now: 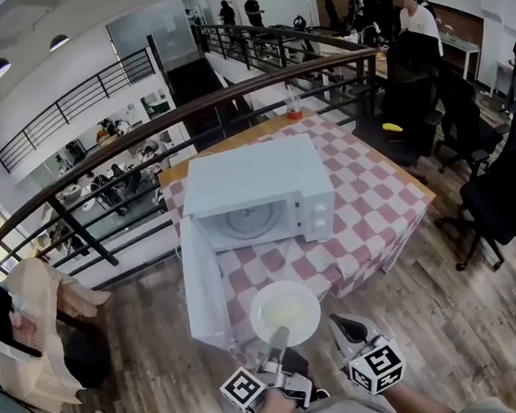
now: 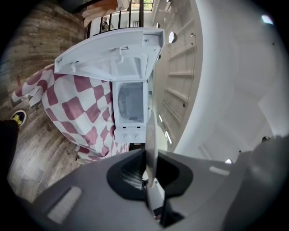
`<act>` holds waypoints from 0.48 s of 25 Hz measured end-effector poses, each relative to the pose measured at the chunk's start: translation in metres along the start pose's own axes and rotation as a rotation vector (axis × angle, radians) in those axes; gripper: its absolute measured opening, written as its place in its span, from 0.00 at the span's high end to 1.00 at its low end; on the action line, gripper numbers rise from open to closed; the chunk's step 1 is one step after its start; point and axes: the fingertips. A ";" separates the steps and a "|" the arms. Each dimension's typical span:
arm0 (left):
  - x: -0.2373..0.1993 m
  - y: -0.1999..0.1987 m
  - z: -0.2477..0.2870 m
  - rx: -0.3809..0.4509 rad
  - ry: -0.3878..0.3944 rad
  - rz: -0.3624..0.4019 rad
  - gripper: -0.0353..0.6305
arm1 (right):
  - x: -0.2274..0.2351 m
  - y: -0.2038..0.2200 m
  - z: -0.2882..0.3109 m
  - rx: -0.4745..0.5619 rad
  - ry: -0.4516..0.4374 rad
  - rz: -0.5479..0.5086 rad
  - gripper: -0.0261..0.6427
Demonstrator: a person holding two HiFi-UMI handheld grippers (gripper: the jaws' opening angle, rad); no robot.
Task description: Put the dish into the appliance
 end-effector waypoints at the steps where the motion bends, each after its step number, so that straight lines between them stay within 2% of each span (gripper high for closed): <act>1: -0.001 -0.002 0.002 0.001 0.000 -0.003 0.91 | 0.000 0.001 0.001 -0.002 0.001 0.000 0.96; 12: -0.011 -0.031 0.045 0.020 -0.015 -0.020 0.91 | 0.024 -0.001 0.034 -0.018 -0.006 -0.019 0.96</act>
Point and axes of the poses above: the fingertips, and each gripper's own axes: z forward along the fingers, x to its right, y out of its underside, and after that the axes turned 10 degrees about -y, right-handed
